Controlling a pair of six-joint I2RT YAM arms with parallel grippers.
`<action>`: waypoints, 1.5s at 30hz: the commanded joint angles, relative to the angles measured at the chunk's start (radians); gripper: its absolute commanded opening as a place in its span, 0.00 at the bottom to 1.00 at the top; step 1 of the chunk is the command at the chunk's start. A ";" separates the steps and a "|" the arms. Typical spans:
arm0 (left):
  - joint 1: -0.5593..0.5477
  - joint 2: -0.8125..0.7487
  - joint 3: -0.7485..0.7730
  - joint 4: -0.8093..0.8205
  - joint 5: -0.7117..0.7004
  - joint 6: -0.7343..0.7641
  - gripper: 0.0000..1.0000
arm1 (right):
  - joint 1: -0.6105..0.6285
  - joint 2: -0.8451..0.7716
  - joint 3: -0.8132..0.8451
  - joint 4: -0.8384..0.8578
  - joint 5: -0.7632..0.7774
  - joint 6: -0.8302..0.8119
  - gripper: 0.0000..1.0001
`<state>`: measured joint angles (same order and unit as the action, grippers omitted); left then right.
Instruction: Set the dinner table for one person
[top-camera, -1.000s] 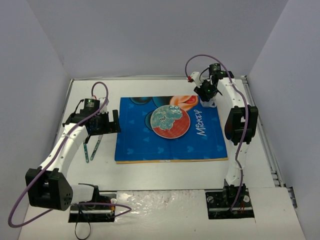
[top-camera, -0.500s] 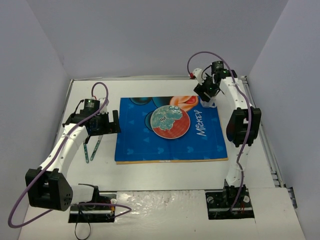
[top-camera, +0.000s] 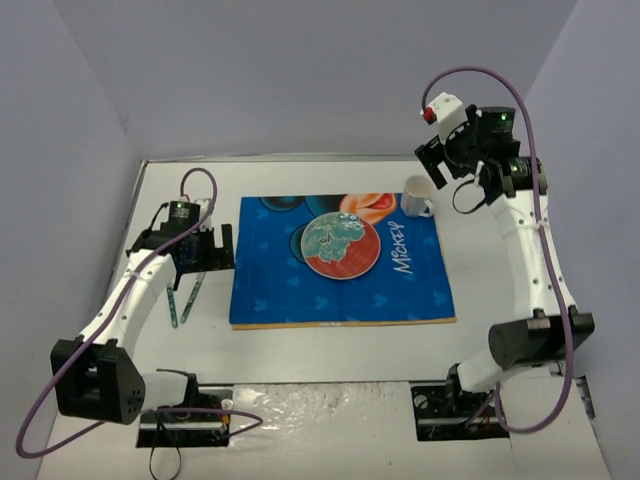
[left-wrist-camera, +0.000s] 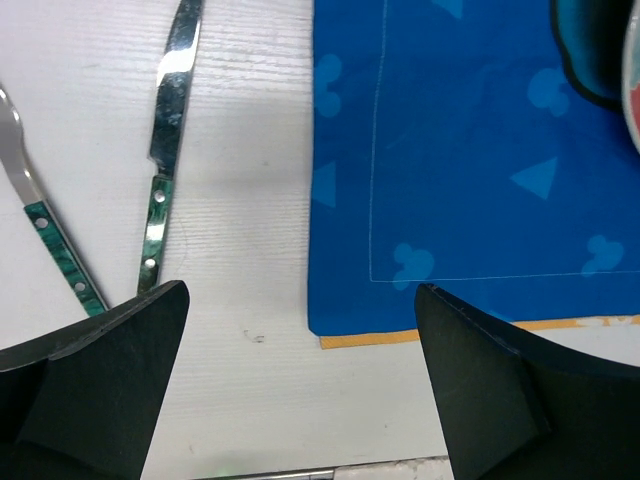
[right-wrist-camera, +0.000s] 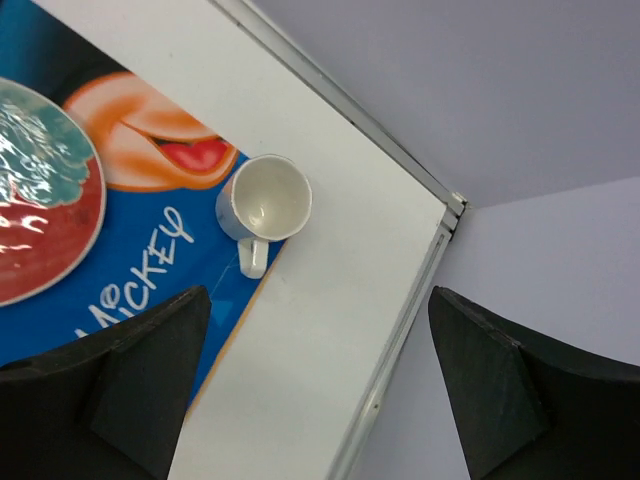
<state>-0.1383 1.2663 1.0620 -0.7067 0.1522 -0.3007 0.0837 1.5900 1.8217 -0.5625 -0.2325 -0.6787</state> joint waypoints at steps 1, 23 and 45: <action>-0.003 -0.012 -0.015 -0.008 -0.106 0.016 0.92 | -0.003 -0.204 -0.149 0.226 0.009 0.266 0.89; 0.133 0.256 -0.076 0.108 -0.156 0.056 0.54 | 0.107 -0.677 -0.813 0.538 -0.052 0.566 0.94; 0.187 0.353 -0.097 0.136 -0.043 0.017 0.08 | 0.168 -0.714 -0.861 0.540 0.012 0.510 0.96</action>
<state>0.0645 1.6336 0.9611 -0.5884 0.0812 -0.2476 0.2421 0.8917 0.9573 -0.1081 -0.2394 -0.1581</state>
